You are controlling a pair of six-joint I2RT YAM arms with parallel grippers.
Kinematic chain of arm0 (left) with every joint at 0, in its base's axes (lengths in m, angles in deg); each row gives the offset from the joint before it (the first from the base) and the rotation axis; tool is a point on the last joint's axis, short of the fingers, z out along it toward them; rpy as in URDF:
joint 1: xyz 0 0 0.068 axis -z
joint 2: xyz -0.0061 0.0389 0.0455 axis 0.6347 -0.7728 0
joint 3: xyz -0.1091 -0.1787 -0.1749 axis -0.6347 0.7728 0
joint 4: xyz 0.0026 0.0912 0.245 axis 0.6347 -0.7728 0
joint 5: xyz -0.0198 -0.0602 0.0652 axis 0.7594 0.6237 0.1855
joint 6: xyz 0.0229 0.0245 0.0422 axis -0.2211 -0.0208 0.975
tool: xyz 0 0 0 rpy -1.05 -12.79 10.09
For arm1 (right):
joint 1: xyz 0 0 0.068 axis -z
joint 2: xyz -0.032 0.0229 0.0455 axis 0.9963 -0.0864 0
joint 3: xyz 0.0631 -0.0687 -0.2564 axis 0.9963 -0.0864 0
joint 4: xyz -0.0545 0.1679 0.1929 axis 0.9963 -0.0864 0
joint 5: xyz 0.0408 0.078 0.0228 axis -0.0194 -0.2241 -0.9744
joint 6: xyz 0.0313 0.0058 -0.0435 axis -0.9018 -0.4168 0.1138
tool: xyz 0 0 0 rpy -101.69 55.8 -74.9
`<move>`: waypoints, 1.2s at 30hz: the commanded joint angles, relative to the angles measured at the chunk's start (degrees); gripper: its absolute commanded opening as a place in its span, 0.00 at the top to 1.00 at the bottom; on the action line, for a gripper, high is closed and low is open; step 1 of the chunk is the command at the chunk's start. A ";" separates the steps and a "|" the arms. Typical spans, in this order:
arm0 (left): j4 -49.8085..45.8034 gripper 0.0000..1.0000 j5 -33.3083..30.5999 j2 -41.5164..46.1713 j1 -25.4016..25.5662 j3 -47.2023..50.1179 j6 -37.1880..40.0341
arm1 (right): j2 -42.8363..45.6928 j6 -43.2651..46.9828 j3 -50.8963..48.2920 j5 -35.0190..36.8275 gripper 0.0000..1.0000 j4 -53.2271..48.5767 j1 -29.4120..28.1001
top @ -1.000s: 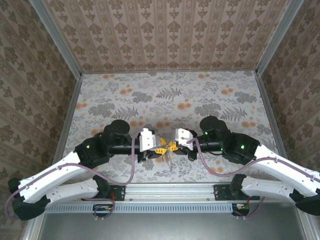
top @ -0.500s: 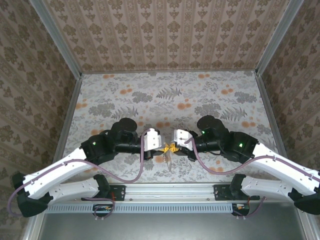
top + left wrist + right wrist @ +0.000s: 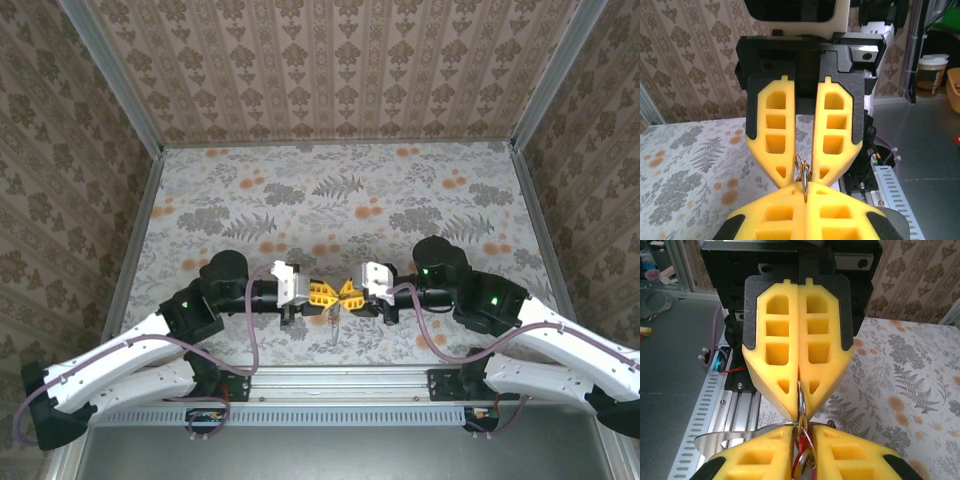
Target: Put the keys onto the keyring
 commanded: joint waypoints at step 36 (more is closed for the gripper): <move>-28.26 0.76 -16.99 -7.21 5.89 -16.09 11.64 | -6.29 0.21 6.23 7.25 1.00 -6.57 0.07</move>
